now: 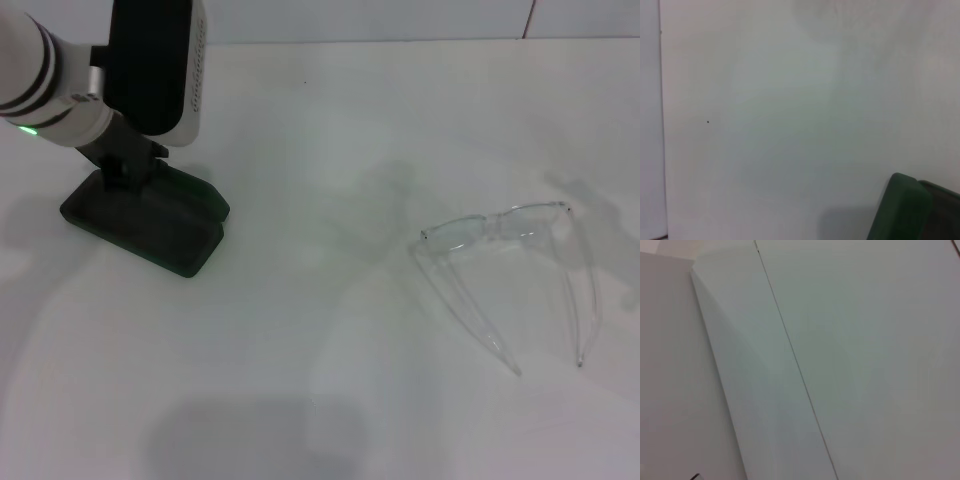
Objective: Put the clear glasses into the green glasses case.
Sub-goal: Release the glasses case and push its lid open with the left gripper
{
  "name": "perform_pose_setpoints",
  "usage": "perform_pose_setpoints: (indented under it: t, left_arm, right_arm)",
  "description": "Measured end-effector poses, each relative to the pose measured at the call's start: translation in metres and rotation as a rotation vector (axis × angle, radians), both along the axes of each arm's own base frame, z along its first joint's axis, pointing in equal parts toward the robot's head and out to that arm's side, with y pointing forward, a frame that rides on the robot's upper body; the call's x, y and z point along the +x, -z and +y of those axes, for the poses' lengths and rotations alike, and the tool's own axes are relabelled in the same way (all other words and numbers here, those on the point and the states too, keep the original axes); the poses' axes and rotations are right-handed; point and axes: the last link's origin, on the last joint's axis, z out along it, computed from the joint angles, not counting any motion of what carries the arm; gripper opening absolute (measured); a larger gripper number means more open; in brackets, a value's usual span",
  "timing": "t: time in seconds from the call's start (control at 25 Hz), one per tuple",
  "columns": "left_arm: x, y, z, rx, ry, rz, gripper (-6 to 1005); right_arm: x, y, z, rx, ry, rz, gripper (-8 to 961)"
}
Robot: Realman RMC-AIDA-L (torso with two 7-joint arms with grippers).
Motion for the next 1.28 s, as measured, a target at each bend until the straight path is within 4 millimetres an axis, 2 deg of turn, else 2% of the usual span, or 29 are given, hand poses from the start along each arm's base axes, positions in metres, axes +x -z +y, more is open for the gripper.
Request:
perform_pose_setpoints:
  t: [0.2,0.76,0.96,1.2,1.28]
  left_arm:
    - [0.0,0.0,0.0,0.001,0.001,-0.001,26]
    - [0.007,-0.012,-0.006,0.045,0.042,-0.013,47]
    - [0.004,-0.019,-0.011,0.056,0.052,0.006,175]
    - [-0.003,-0.019,-0.017,0.028,0.036,0.048,402]
    - [-0.003,-0.02,-0.018,0.018,0.047,0.066,436]
  right_arm:
    - [0.001,-0.002,-0.001,0.009,0.004,0.005,867]
    - [0.001,-0.002,-0.004,0.008,-0.004,0.01,866]
    - [0.001,-0.003,-0.003,0.014,-0.003,0.013,865]
    - [-0.001,-0.003,-0.002,0.02,-0.012,0.008,864]
    - [-0.001,-0.003,-0.001,0.021,-0.014,0.008,864]
